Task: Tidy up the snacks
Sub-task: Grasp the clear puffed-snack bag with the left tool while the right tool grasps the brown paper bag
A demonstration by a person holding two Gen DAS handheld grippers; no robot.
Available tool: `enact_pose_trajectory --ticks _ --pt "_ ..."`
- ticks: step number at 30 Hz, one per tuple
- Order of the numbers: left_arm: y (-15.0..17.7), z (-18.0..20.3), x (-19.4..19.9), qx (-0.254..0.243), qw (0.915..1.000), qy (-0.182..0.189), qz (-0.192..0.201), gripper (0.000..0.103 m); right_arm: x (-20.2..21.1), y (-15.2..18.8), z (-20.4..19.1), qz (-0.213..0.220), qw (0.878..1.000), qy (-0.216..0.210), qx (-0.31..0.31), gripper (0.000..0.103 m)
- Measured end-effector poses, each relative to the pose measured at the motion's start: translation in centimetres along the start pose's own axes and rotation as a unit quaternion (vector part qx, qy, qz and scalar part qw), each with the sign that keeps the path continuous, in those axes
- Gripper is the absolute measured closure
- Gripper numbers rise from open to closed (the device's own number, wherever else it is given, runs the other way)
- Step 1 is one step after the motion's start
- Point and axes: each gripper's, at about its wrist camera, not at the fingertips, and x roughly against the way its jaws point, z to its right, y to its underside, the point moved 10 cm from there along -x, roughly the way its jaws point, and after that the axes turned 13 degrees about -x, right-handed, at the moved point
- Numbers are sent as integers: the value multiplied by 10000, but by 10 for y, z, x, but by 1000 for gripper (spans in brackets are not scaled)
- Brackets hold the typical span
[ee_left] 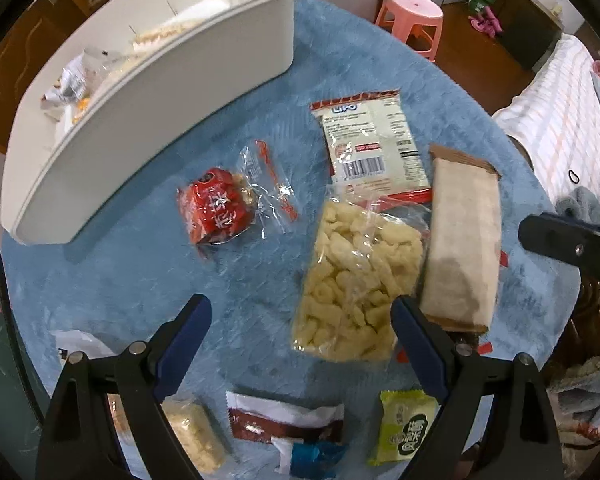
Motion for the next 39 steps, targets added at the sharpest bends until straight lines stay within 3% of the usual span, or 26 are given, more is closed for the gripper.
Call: enact_pose_trajectory --ticks 10,19,21,23,26,31,37,39 --pt "-8 4 -11 157 9987 486 -26 13 -35 -3 2 -495 9974 -366 -366 49" --pt "-15 17 -27 65 9972 728 -185 12 -48 -8 -9 -609 9957 -587 -376 49" --pt "-14 18 -30 75 9968 765 -205 11 -47 -9 -9 -585 9958 -608 -351 58" --pt "-13 19 -33 86 9969 748 -217 10 -45 -10 -10 -581 9955 -679 -312 76" --pt "-13 18 -37 119 9962 819 -265 10 -38 -13 -14 -628 9919 -1043 -373 84" --pt "-15 21 -46 58 9964 744 -408 10 -47 -8 -29 -782 9900 -1159 -197 84" --pt "-18 23 -62 158 9957 802 -440 8 -71 1 -42 -868 9933 -765 24 84" --pt "-18 22 -67 179 9953 854 -416 14 -73 1 -47 -825 9942 -673 117 86"
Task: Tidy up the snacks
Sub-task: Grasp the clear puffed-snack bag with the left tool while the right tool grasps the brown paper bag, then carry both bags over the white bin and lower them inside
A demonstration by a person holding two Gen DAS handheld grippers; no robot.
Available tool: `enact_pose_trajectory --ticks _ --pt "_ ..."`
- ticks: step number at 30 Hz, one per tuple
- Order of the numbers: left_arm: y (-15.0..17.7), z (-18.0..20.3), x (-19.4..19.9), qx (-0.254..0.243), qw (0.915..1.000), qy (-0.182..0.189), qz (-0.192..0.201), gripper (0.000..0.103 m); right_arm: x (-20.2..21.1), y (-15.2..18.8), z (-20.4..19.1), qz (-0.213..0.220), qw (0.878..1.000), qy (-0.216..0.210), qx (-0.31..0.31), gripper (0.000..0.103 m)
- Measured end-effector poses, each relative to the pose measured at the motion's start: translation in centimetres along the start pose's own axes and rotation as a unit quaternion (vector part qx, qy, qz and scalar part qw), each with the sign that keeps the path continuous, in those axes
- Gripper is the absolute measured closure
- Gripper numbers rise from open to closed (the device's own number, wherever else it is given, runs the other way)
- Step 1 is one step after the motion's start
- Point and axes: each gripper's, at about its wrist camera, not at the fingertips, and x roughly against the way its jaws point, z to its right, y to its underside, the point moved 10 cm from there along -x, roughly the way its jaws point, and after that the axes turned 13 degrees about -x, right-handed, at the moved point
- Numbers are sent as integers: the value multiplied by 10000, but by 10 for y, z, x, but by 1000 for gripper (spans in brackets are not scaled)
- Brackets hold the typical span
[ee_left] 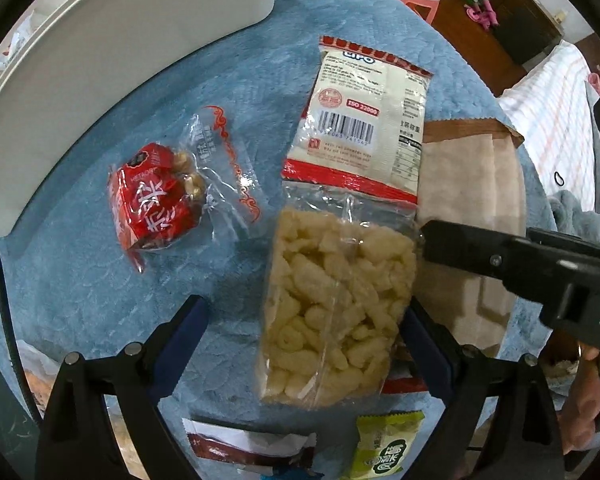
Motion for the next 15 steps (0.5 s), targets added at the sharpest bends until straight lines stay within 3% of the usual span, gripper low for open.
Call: enact_pose_trajectory --ticks 3,6,15 --pt "0 0 -2 -97 9999 35 38 20 -1 1 -5 -10 10000 -14 27 87" --pt "-1 10 1 -301 9994 91 146 42 10 4 -4 -12 10000 -62 37 88" --pt "9 14 16 -174 9996 -63 195 42 43 13 -11 276 9989 -79 358 90"
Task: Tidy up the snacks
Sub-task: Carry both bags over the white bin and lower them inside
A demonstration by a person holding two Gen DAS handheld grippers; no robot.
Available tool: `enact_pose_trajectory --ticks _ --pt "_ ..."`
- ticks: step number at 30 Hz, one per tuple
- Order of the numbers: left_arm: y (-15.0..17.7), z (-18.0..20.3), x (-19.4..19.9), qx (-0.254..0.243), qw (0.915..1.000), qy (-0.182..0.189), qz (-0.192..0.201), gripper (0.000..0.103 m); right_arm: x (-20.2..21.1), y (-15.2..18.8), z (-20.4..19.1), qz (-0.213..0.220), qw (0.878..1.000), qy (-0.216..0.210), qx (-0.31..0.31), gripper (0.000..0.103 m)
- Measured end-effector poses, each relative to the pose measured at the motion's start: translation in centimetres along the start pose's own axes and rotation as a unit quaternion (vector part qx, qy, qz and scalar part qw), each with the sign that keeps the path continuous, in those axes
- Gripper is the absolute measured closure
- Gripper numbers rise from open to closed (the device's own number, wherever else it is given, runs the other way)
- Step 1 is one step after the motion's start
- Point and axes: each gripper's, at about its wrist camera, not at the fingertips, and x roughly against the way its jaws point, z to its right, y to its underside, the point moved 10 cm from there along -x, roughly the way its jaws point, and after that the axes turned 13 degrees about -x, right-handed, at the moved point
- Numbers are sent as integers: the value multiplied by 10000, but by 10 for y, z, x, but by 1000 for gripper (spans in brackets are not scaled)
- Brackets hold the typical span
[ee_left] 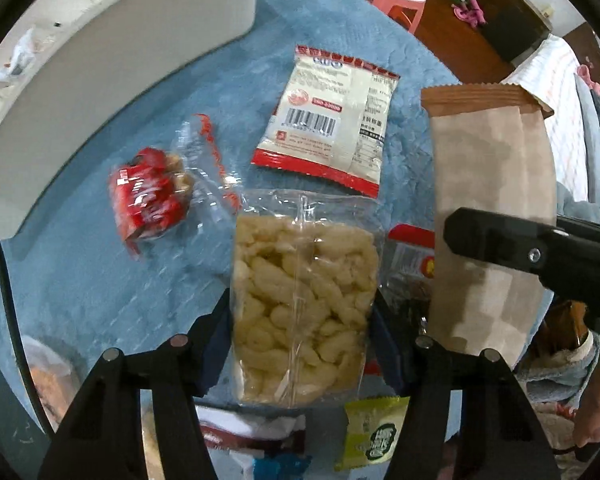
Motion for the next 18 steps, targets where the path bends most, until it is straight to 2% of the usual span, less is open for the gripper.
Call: enact_pose_trajectory --ticks 7,12,18 --pt "15 -10 44 233 9988 -169 390 42 17 9 -14 174 9994 14 299 90" --pt "26 -28 87 413 9950 -398 817 42 33 15 -48 299 9972 -100 683 90" --pt "10 -73 171 816 9814 -785 1548 42 62 5 -111 602 9885 -300 1356 90"
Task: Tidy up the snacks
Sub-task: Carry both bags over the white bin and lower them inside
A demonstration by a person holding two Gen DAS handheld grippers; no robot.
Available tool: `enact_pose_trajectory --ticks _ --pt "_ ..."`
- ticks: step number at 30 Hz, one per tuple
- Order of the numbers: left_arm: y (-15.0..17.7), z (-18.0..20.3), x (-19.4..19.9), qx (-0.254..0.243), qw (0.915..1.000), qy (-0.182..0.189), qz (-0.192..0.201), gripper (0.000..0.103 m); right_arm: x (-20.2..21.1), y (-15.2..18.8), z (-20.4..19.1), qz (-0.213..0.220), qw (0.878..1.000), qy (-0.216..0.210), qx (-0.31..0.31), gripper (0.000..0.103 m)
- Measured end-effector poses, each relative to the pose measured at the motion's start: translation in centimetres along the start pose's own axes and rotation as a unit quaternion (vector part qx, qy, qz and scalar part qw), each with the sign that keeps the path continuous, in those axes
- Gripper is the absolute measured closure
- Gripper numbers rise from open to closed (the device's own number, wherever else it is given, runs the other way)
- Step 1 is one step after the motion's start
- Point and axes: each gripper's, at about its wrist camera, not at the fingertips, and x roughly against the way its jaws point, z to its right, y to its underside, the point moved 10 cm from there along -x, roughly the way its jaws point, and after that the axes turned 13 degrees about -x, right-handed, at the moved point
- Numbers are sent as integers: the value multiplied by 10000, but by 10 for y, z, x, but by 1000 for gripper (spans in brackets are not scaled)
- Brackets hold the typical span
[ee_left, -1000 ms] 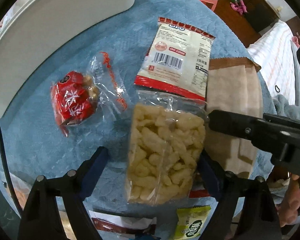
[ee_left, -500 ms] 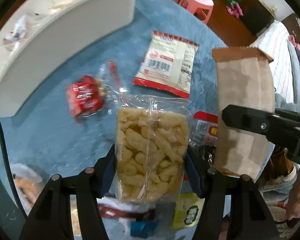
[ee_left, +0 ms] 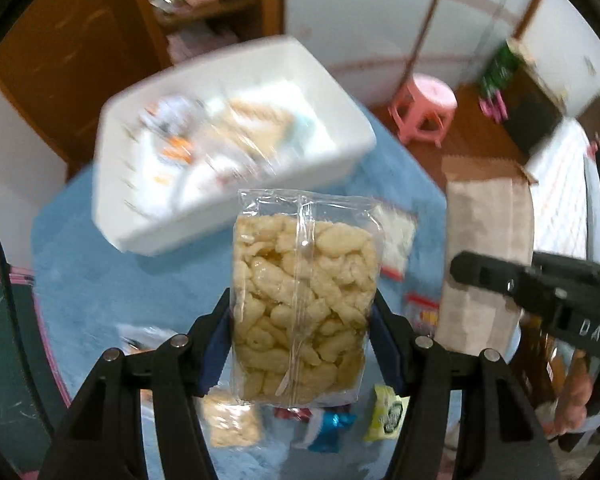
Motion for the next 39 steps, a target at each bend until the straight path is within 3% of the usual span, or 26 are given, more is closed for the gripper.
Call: enact_pose_trajectory --ticks 6,10,14,19,25,35,36,37,39 --pt "-60 -54 50 284 9963 -469 660 42 15 -49 -75 443 9955 -225 808 90" --pt "-83 -81 82 380 9925 -748 891 42 17 -84 -113 700 9908 -312 1120 90" --pt "-107 -105 89 401 9884 -1052 1014 42 11 -118 -132 893 9880 -222 1242 90" --pt "-127 -131 80 595 9866 -1172 969 42 -4 -152 -135 961 9869 -96 1289 90" --pt "-136 -158 41 951 9863 -1117 750 42 -25 -176 -121 849 9880 173 1277 90" --pt "-127 -173 6 1032 9858 -1286 330 42 -82 -182 -104 245 9910 611 1164 88" --pt "-126 -174 4 1042 9859 -1273 302 39 -88 -178 -104 144 9913 632 1145 88" --pt "-126 -175 1 1057 9869 -1190 277 30 -93 -174 -104 40 9915 646 1125 86" --pt "-121 -175 1 1182 9877 -965 353 19 -99 -171 -105 -42 9913 708 1110 72"
